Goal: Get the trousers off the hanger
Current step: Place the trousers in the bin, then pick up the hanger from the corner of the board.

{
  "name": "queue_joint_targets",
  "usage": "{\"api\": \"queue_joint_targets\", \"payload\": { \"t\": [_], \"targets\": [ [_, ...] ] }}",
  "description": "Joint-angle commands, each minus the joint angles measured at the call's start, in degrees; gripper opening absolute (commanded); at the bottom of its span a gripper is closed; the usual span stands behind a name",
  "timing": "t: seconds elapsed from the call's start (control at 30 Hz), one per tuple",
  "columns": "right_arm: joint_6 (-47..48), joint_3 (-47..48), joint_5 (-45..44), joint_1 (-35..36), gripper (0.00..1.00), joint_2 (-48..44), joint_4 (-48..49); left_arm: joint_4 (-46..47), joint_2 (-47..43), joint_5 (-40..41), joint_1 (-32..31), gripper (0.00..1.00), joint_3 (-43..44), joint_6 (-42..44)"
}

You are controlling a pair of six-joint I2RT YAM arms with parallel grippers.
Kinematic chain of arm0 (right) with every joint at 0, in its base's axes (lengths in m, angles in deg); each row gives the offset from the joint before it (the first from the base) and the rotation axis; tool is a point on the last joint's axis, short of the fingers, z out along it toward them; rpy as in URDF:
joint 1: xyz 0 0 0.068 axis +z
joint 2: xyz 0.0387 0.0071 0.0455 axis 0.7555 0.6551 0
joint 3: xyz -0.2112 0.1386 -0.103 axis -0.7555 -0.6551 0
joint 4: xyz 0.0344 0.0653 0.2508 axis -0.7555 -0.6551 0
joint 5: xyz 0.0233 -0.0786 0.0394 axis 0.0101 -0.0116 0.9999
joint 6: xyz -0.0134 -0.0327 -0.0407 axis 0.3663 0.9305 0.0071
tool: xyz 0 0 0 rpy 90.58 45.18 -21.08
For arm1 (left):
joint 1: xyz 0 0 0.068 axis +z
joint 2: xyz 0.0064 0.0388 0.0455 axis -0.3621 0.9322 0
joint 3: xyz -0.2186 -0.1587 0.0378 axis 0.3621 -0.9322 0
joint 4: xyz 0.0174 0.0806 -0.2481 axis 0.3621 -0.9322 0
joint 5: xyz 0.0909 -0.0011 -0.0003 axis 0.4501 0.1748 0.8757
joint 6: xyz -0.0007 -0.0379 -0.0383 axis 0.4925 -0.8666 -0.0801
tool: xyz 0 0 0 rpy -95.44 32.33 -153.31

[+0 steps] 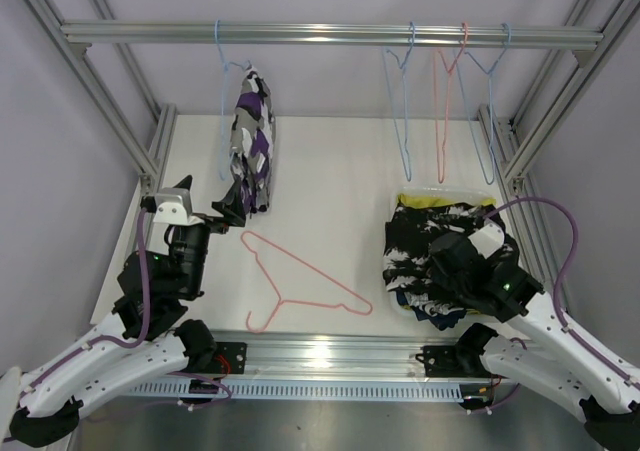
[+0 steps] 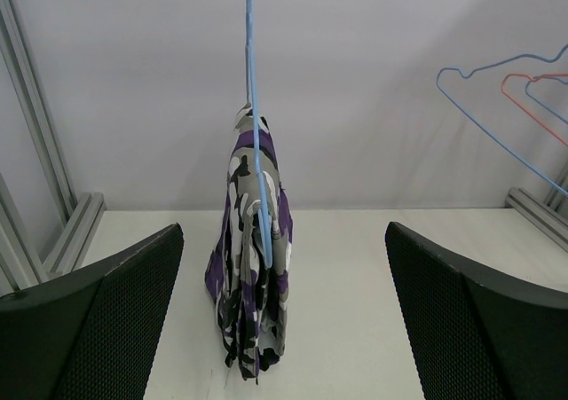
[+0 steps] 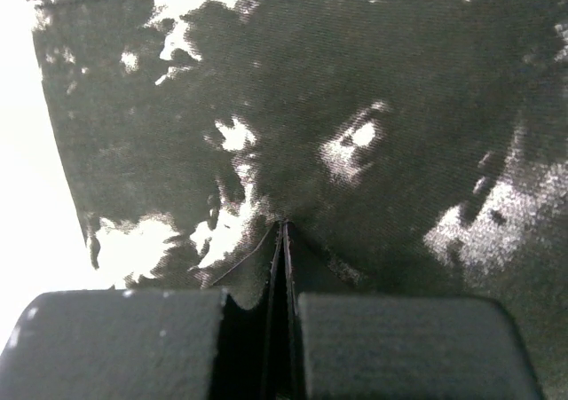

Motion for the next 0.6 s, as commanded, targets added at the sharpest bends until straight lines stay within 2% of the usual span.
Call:
{"api": "queue_joint_targets", "payload": {
  "t": [0.0, 0.07, 0.17, 0.23, 0.27, 0.3, 0.37, 0.4, 0.43, 0.53, 0.57],
  "targets": [
    [-5.51, 2.75, -2.4, 1.23, 0.0, 0.83, -7.57, 0.67, -0.17, -0.86, -0.09, 0.99, 1.5, -1.04],
    [-7.53, 6.97, -7.04, 3.16, 0.0, 0.3, -11.0, 0.67, -0.34, -0.59, -0.18, 0.99, 2.02, -0.96],
    [-7.02, 16.2, -12.93, 5.27, 0.0, 0.12, -11.02, 0.94, -1.22, 0.02, -0.18, 0.99, 2.02, -0.95],
    [-0.72, 22.36, -13.84, 5.45, 0.0, 0.91, -7.09, 1.99, -2.01, 0.11, -0.18, 0.99, 1.24, -0.34],
    [2.88, 23.5, -12.36, 5.37, 0.0, 0.91, 0.16, 2.86, -2.54, 0.11, -0.18, 0.99, 0.97, 0.01],
    [11.44, 24.21, -10.78, 5.37, 0.0, 0.91, 4.58, 3.04, -2.71, 0.37, -0.18, 0.99, 0.79, 0.19],
    [18.79, 25.79, -4.65, 5.45, 0.07, 1.61, 14.93, 3.22, -2.8, 0.9, -0.18, 0.99, 0.88, 0.45],
    [24.74, 27.11, -1.74, 5.54, 0.17, 3.53, 17.87, 3.4, -2.89, 1.25, -0.18, 1.0, 0.79, 0.71],
    [27.06, 27.82, 0.82, 5.63, 0.22, 3.55, 20.08, 3.57, -2.98, 1.51, -0.18, 0.99, 0.88, 0.71],
    [34.96, 30.1, 12.59, 7.03, 0.32, 10.3, 25.28, 4.1, -4.03, 3.0, -0.09, 0.99, 0.79, 0.71],
    [36.74, 32.02, 17.66, 8.08, 0.34, 15.28, 25.72, 4.28, -4.38, 3.53, -0.18, 0.99, 0.62, 0.8]
  ]
}}
